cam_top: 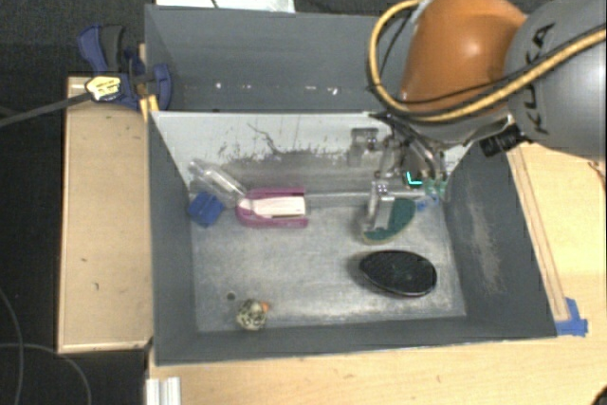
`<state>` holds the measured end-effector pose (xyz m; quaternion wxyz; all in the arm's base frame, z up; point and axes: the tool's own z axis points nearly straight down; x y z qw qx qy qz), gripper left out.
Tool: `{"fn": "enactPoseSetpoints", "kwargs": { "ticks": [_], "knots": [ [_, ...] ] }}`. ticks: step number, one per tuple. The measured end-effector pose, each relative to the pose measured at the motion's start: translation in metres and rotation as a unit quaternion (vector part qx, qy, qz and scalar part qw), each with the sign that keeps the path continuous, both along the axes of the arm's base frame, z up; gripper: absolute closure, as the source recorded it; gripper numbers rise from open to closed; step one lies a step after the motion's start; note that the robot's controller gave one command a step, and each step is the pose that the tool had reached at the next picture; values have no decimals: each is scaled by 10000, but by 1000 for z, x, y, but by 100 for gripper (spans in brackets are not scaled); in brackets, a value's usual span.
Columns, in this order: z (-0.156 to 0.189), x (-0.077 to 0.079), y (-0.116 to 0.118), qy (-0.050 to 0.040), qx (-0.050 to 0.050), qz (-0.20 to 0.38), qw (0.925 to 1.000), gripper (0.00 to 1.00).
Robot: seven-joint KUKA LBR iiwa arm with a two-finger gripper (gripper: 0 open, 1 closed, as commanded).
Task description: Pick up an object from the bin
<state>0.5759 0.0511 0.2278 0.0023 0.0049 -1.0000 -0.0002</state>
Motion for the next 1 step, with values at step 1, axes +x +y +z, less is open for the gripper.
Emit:
{"fn": "enactPoseSetpoints", "kwargs": {
  "ticks": [1],
  "knots": [
    [-98,-42,-77,13,-11,-179,9998,0]
  ]
}}
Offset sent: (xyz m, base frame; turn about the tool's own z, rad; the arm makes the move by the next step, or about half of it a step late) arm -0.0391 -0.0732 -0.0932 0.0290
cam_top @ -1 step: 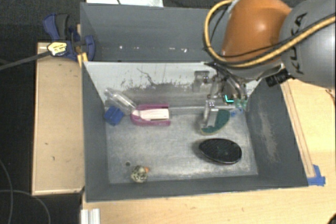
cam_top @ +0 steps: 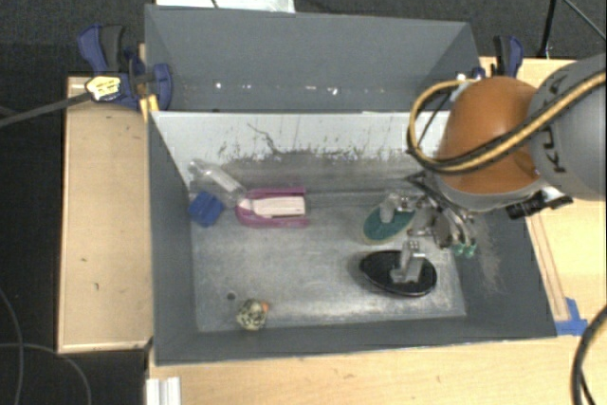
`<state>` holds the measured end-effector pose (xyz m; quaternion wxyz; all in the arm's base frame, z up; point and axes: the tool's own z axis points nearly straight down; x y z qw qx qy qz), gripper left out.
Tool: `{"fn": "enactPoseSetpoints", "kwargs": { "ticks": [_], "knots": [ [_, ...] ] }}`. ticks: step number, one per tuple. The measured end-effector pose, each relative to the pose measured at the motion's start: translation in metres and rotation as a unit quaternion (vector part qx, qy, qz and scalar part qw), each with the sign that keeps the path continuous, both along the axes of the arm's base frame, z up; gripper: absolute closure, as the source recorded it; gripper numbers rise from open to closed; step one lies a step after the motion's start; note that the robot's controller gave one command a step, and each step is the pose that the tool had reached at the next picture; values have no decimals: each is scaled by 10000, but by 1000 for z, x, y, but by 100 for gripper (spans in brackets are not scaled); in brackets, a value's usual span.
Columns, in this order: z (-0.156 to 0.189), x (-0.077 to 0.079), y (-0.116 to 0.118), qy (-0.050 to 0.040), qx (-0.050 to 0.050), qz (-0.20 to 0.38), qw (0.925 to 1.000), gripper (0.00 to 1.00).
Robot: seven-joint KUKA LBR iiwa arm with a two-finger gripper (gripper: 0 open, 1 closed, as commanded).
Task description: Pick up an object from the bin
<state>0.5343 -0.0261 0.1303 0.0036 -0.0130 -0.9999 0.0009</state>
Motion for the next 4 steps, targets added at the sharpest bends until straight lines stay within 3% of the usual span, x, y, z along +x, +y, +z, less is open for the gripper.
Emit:
{"fn": "enactPoseSetpoints", "kwargs": {
  "ticks": [1,2,3,4],
  "knots": [
    [-57,-21,-30,-82,29,162,9998,0],
    [-55,-15,1,-104,-5,318,9994,0],
    [-55,-25,-32,-100,36,622,9980,0],
    [-49,-44,-42,-19,19,1547,9880,0]
  ]
}}
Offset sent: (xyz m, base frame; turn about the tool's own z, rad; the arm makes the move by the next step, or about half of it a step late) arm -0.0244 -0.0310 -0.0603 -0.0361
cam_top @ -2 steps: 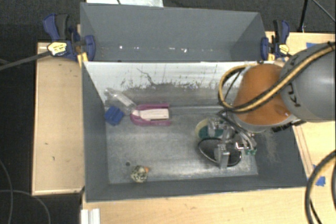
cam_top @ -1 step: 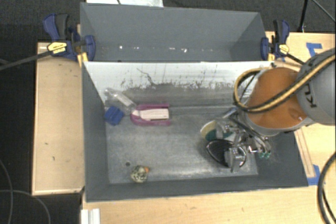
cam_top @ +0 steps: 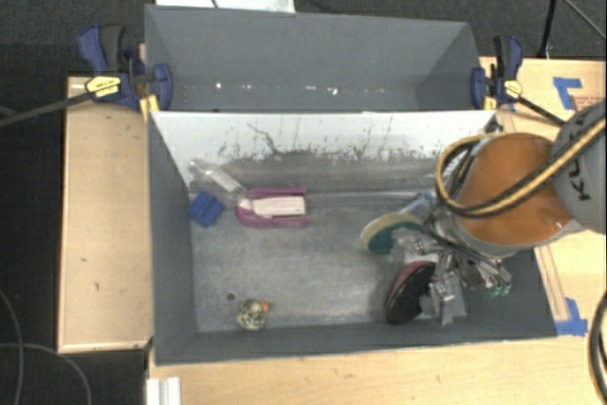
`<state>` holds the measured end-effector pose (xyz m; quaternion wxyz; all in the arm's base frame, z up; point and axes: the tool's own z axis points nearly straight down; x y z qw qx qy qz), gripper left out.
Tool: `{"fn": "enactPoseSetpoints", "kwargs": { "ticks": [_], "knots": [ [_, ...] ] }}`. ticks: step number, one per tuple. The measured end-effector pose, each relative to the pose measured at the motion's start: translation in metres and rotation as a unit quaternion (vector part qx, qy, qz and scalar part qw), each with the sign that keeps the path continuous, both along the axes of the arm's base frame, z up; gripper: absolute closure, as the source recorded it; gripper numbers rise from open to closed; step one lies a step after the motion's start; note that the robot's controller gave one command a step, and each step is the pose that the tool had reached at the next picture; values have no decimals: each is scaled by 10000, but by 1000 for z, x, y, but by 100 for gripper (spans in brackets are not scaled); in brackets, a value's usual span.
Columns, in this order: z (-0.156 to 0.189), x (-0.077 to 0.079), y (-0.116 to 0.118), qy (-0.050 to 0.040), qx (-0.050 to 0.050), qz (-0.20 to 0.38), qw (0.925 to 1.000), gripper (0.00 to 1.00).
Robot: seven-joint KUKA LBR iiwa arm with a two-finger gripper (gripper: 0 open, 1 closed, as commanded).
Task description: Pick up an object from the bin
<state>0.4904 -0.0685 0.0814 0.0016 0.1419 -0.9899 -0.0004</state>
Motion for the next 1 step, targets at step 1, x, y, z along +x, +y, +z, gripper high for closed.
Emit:
{"fn": "enactPoseSetpoints", "kwargs": {
  "ticks": [1],
  "knots": [
    [1,1,-1,-12,-8,-16,10000,100]
  ]
}}
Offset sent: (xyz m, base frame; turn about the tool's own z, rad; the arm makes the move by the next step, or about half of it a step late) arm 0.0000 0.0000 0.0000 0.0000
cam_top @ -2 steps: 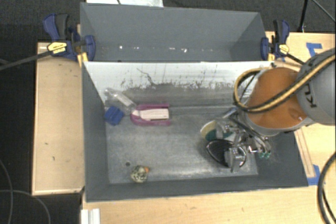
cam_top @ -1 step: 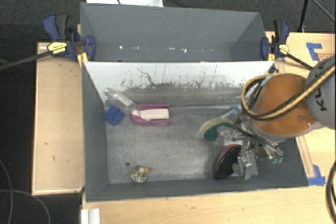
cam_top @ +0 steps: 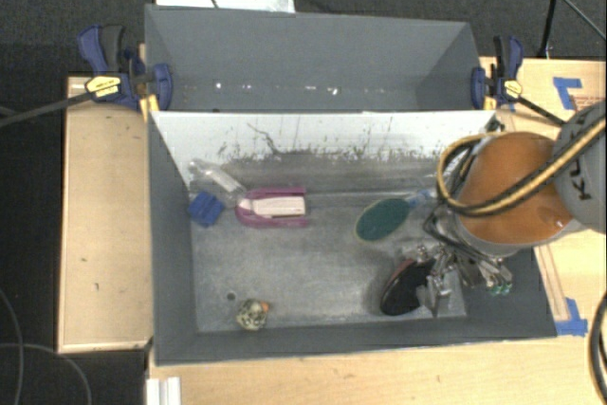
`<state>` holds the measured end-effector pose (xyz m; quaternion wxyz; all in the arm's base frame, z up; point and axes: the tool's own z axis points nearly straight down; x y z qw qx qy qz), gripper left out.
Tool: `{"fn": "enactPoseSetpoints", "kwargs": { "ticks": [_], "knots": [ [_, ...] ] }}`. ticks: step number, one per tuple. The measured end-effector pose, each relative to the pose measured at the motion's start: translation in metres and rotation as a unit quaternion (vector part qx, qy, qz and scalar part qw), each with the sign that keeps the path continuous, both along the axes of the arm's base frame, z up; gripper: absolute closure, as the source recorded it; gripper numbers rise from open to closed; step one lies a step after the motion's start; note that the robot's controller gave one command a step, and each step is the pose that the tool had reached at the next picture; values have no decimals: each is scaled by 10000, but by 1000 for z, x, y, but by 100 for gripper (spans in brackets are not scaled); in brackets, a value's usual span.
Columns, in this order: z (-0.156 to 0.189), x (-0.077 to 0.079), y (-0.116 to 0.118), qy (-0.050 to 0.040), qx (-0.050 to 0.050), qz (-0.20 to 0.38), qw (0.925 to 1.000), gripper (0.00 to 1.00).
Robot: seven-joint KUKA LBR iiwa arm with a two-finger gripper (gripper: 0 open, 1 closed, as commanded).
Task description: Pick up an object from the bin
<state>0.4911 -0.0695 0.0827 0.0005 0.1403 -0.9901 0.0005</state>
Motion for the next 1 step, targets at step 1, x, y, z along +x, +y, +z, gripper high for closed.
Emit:
{"fn": "enactPoseSetpoints", "kwargs": {
  "ticks": [1],
  "knots": [
    [167,15,-8,-61,-2,37,10000,100]
  ]
}}
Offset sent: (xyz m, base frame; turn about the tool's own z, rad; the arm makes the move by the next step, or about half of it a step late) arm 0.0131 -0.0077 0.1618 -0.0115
